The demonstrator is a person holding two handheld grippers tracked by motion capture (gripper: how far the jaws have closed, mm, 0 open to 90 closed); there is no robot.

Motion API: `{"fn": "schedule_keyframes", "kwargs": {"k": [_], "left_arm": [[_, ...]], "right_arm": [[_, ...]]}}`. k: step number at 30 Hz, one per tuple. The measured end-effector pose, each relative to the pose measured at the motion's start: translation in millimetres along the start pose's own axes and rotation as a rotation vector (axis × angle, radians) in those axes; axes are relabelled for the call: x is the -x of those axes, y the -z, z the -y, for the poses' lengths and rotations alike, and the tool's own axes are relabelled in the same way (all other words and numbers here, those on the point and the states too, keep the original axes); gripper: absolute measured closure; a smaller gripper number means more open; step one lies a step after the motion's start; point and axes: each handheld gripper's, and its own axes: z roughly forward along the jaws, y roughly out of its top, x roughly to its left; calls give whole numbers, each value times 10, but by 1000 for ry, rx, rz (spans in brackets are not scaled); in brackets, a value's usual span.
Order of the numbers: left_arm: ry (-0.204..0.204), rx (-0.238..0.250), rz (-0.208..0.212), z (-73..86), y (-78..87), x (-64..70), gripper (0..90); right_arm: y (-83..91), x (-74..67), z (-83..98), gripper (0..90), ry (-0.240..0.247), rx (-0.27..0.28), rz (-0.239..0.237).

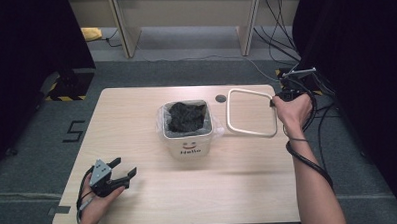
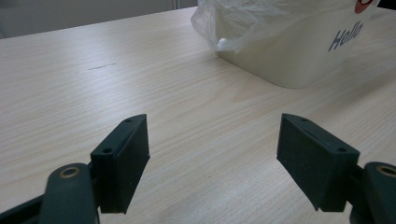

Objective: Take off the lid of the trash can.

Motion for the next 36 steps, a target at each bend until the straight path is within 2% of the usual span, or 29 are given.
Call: {"fn": "schedule_keyframes", "kwargs": {"k": [8,20,36], "left_arm": [[8,3,0,1,3,-10,248],[7,2,-2,1,2,-8,248],[11,4,-3,2,5,-13,249]], "right_arm": [[-83,99,26,816,12,-8,13],[-228,284,89,816,2,-38,38],[-402,372,168,816,35,-70,63]]}}
